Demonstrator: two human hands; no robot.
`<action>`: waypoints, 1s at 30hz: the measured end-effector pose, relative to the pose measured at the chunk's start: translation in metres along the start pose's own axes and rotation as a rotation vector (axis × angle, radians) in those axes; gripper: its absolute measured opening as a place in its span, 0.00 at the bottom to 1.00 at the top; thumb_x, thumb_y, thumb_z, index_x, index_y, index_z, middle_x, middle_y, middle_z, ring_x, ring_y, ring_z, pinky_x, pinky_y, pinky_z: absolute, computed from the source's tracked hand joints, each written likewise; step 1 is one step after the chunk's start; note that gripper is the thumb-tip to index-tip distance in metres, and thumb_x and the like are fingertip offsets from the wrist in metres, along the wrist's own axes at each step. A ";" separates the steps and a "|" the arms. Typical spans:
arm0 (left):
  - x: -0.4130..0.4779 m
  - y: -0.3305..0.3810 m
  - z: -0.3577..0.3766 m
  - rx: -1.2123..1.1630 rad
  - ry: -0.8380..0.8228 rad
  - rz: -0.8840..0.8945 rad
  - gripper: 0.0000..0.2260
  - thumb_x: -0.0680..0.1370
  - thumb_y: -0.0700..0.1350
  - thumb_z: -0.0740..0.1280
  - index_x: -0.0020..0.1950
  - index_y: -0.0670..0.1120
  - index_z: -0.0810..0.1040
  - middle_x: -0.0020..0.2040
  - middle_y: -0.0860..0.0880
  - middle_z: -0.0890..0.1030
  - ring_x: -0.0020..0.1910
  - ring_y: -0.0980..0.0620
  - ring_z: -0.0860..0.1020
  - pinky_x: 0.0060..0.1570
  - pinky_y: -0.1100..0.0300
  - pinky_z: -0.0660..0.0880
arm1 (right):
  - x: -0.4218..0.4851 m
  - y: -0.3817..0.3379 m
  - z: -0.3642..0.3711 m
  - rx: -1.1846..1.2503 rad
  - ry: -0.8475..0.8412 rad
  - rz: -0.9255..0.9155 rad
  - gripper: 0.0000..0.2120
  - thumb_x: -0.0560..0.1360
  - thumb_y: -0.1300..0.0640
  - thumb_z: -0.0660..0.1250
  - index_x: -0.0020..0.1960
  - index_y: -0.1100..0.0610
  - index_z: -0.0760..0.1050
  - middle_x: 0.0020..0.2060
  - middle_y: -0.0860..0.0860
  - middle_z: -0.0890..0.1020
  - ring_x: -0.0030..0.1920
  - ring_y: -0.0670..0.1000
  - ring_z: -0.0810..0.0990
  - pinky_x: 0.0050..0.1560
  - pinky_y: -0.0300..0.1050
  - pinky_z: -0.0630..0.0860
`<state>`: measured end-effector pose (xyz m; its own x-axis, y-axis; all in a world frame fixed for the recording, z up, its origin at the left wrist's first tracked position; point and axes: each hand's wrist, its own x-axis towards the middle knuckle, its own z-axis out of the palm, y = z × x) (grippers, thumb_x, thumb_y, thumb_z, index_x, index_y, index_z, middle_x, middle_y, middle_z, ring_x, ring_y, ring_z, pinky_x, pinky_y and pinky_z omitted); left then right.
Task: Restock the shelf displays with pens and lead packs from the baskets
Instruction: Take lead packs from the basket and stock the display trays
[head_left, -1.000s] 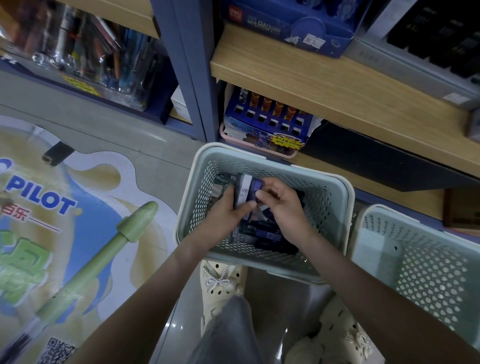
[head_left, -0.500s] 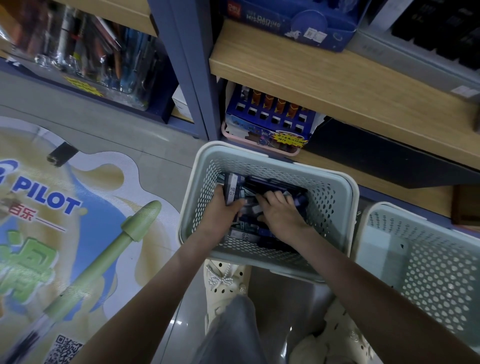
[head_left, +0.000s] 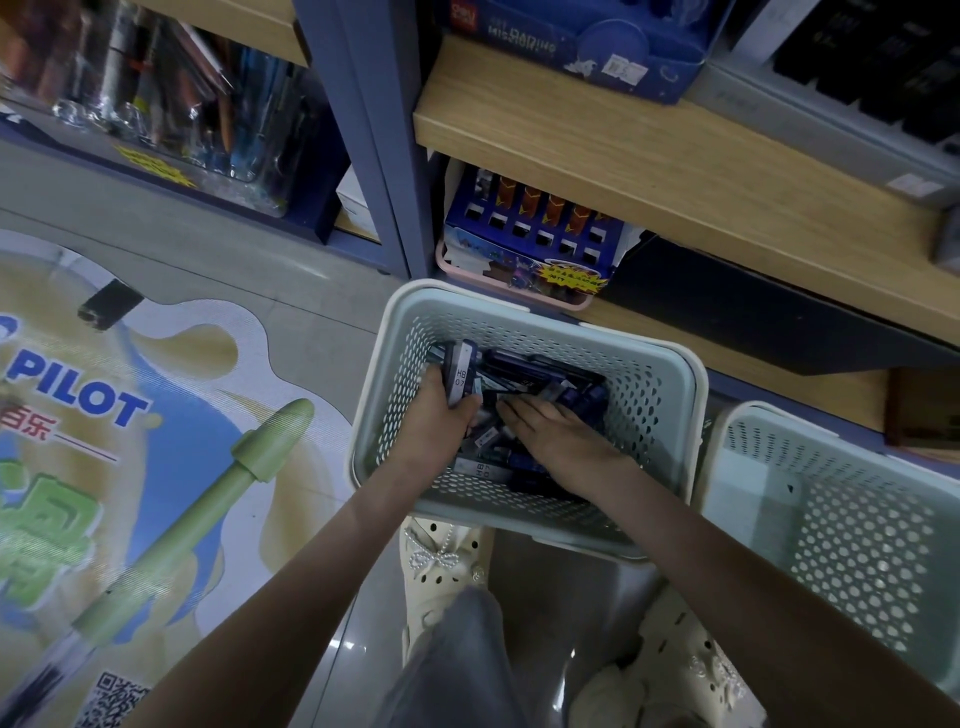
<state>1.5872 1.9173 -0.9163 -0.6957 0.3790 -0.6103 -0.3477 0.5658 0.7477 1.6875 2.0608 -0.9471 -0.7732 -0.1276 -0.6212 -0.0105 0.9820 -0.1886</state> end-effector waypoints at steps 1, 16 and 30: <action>0.000 -0.001 0.000 0.005 -0.002 0.004 0.07 0.79 0.36 0.64 0.53 0.41 0.67 0.38 0.49 0.76 0.31 0.61 0.74 0.27 0.74 0.69 | 0.000 0.000 0.001 -0.025 0.025 0.003 0.36 0.77 0.67 0.61 0.78 0.61 0.43 0.77 0.56 0.49 0.76 0.55 0.49 0.74 0.49 0.51; -0.036 0.027 -0.012 -0.044 -0.032 0.159 0.08 0.79 0.39 0.66 0.56 0.40 0.70 0.46 0.41 0.80 0.44 0.45 0.79 0.45 0.59 0.75 | -0.028 -0.010 -0.034 -0.016 0.538 -0.048 0.28 0.55 0.68 0.80 0.53 0.65 0.78 0.43 0.57 0.80 0.43 0.56 0.79 0.44 0.47 0.79; -0.053 0.067 -0.007 -0.330 -0.264 0.077 0.14 0.81 0.42 0.63 0.67 0.49 0.72 0.58 0.51 0.82 0.56 0.54 0.81 0.52 0.59 0.77 | -0.066 -0.025 -0.109 1.365 0.675 0.285 0.10 0.79 0.61 0.63 0.60 0.58 0.75 0.48 0.48 0.79 0.40 0.34 0.77 0.37 0.26 0.72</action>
<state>1.5966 1.9303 -0.8326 -0.5577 0.6092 -0.5637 -0.5138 0.2800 0.8109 1.6695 2.0599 -0.8182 -0.7856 0.4883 -0.3800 0.4579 0.0459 -0.8878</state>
